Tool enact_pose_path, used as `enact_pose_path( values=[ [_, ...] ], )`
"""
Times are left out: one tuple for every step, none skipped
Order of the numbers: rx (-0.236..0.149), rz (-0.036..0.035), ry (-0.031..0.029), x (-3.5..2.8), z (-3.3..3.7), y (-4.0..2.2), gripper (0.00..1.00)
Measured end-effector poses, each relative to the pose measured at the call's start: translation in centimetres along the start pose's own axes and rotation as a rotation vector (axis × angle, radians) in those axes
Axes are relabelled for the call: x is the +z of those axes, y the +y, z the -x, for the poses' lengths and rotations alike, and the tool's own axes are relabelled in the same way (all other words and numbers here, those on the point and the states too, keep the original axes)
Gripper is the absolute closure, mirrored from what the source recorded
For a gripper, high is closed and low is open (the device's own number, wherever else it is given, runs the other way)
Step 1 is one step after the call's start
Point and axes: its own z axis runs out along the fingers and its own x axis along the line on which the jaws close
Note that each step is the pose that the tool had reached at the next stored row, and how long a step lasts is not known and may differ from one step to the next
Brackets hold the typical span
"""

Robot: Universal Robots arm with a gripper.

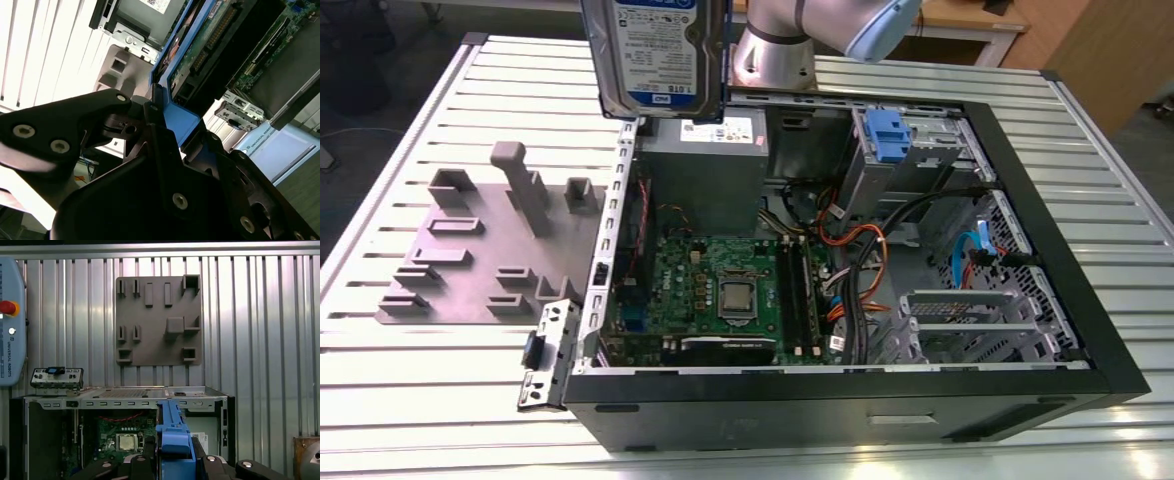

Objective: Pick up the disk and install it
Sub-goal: 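Pick up the disk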

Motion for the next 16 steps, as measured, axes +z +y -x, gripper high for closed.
enact_pose_path(
  values=[
    [0.000,0.0000,0.0000,0.00,-0.01,0.00,0.63],
    [0.000,0.0000,0.0000,0.00,-0.02,0.00,0.63],
    [0.000,0.0000,0.0001,0.00,-0.02,0.00,0.63],
    [0.000,0.0000,0.0000,0.01,-0.02,0.00,0.63],
    [0.000,-0.0001,-0.0001,0.01,-0.05,0.00,0.63],
    [0.000,0.0000,0.0000,0.00,-0.10,0.00,0.63],
    [0.000,0.0000,0.0001,0.00,-0.15,-0.01,0.63],
    [0.000,0.0000,0.0000,0.00,-0.20,-0.01,0.63],
    [0.000,0.0000,0.0001,0.00,-0.26,-0.01,0.63],
    [0.000,0.0000,0.0000,0.00,-0.32,-0.01,0.63],
    [0.000,0.0000,0.0000,0.00,-0.41,-0.02,0.63],
    [0.000,0.0000,0.0000,0.01,-0.49,-0.02,0.63],
    [0.000,0.0000,0.0000,0.01,-0.57,-0.02,0.63],
    [0.000,-0.0001,0.0000,0.01,-0.65,-0.02,0.63],
    [0.000,0.0000,0.0000,0.01,-0.71,-0.03,0.63],
    [0.000,0.0000,0.0000,0.01,-0.75,-0.03,0.63]
  ],
)
